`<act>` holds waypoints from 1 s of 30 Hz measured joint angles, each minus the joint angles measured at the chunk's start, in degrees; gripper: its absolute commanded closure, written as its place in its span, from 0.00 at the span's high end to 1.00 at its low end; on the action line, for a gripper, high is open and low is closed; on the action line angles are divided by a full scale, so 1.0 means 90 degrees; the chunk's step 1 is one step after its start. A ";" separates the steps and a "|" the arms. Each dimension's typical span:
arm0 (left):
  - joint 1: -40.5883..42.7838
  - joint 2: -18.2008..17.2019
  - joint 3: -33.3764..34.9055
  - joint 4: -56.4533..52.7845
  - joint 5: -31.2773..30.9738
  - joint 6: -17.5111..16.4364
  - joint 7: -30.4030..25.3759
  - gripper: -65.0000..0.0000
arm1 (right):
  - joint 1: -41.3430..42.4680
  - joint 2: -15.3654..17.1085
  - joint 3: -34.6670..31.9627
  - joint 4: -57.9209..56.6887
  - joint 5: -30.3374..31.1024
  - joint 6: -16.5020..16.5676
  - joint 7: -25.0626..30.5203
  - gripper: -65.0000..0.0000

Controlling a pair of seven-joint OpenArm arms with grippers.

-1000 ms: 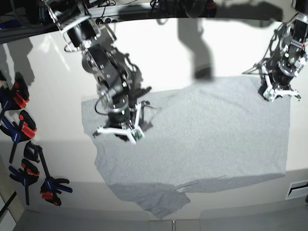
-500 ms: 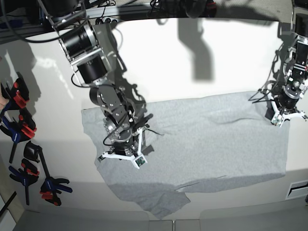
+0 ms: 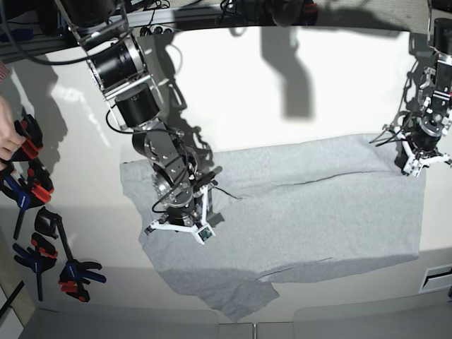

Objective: Fold the T-shirt properly
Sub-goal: 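Drag both held shoulder corners across the shirt toward the hem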

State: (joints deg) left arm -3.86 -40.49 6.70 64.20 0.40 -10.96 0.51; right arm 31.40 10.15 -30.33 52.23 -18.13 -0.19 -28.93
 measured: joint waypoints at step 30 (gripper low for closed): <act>-0.0012 0.0005 0.0000 0.0002 0.0362 0.0214 0.0085 0.09 | 0.0002 0.0002 0.0000 0.0000 -0.0029 -0.0002 0.1188 0.47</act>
State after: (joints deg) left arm -3.97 -40.45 6.70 64.23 3.66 -9.04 1.28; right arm 31.42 10.17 -30.33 52.23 -18.39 -0.21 -18.24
